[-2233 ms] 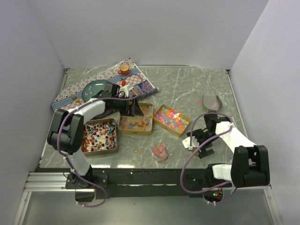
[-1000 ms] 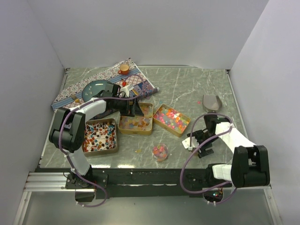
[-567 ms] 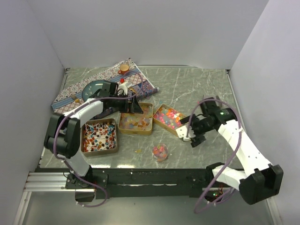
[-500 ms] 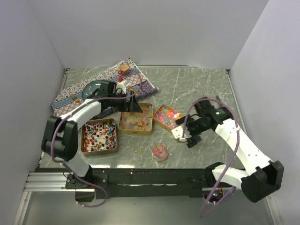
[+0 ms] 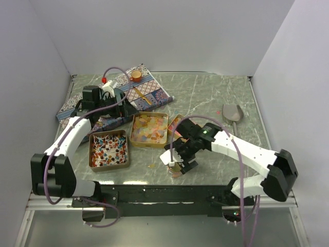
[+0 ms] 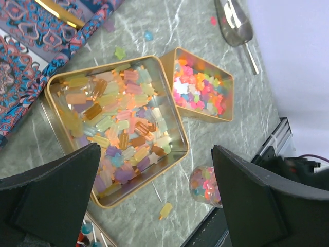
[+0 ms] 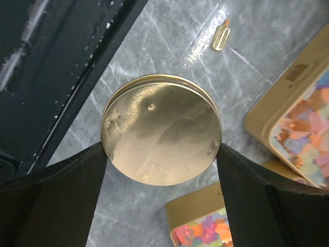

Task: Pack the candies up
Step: Close the bottle lid on the packing bottle.

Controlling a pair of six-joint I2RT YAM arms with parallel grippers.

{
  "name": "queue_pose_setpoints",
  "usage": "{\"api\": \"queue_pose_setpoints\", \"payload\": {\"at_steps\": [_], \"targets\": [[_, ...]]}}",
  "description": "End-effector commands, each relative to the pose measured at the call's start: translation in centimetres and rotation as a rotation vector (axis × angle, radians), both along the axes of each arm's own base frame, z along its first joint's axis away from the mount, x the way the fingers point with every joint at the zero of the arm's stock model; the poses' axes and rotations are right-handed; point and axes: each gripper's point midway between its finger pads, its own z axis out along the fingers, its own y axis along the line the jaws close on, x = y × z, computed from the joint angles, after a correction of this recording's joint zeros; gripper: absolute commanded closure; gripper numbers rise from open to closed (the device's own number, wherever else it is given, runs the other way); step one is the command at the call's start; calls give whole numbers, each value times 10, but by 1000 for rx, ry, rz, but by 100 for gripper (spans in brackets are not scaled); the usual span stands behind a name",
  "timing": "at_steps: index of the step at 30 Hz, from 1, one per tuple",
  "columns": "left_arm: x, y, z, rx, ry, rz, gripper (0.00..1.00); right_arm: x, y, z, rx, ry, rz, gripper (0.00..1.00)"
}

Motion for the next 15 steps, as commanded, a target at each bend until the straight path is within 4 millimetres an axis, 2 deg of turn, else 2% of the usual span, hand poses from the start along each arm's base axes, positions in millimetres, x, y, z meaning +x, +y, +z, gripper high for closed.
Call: {"api": "queue_pose_setpoints", "payload": {"at_steps": [1, 6, 9, 15], "targets": [[-14, 0, 23, -32, -62, -9, 3, 12, 5, -16, -40, -21, -29, 18], [-23, 3, 20, -39, -65, 3, 3, 14, 2, -29, -101, -24, 13, 19], [-24, 4, 20, -41, -72, 5, 3, 8, -8, -37, -160, -9, 42, 20], [-23, 6, 19, -51, -72, 15, 3, 6, -10, -37, -163, -24, 57, 20]]}}
